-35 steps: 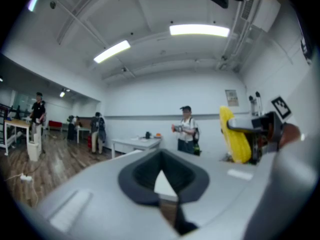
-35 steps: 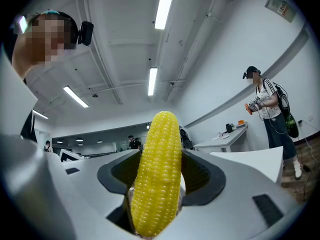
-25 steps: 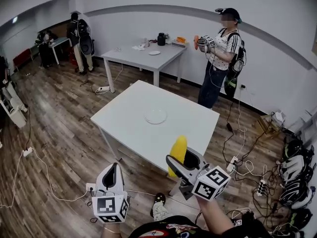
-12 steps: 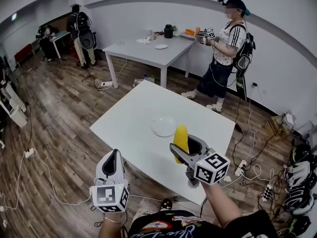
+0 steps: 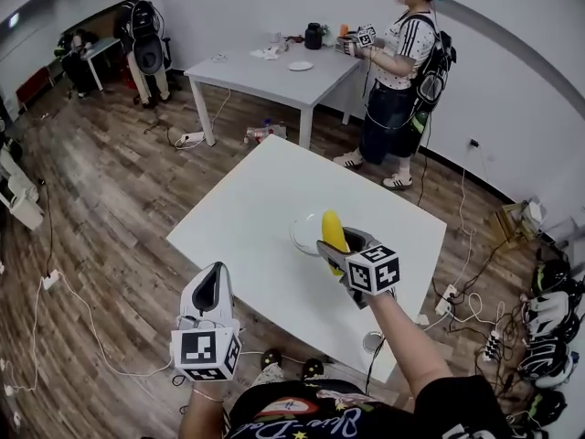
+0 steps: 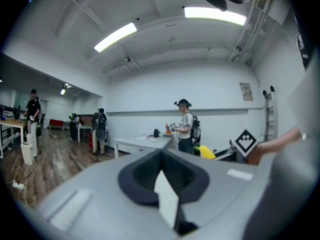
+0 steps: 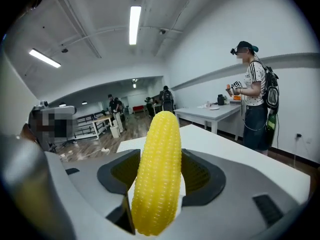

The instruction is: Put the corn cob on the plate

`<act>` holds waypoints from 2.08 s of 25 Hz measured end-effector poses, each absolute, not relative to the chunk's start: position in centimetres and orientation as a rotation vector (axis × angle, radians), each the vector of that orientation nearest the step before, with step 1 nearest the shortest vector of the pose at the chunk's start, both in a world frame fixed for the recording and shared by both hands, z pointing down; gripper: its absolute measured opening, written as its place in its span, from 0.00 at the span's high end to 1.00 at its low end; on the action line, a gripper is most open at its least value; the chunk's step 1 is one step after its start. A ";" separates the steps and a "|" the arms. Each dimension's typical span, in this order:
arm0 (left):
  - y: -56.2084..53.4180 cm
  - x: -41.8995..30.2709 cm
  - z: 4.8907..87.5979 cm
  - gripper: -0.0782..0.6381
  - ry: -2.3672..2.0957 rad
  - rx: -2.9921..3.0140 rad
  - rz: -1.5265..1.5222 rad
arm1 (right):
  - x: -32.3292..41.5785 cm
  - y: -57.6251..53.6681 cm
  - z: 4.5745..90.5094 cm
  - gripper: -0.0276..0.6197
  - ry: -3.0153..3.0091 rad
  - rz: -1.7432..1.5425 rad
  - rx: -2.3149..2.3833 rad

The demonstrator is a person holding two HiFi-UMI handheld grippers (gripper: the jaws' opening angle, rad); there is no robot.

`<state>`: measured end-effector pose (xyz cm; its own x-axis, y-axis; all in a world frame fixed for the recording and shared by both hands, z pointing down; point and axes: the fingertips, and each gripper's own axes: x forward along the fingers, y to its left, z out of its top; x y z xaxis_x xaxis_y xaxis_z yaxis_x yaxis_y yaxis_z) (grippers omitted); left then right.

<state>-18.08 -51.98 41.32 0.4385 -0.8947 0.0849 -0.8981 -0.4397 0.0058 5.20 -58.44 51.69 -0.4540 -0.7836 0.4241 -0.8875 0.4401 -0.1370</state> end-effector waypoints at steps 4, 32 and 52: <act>-54.2 -18.6 42.1 0.90 -1.595 2.597 0.094 | 5.9 -62.4 55.5 0.55 -2.243 0.537 1.391; -60.1 -21.3 44.6 0.90 -1.689 2.445 0.232 | 6.7 -70.8 67.0 0.55 -1.983 0.645 1.183; -58.7 -15.7 41.6 0.90 -1.525 2.671 0.178 | 9.7 -60.1 46.2 0.70 -2.514 0.406 1.828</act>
<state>-15.73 -58.73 41.57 0.5037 -0.8540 0.1301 -0.8610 -0.5085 -0.0041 9.74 -60.05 46.15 -0.3199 -0.9344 0.1565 -0.9362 0.2865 -0.2035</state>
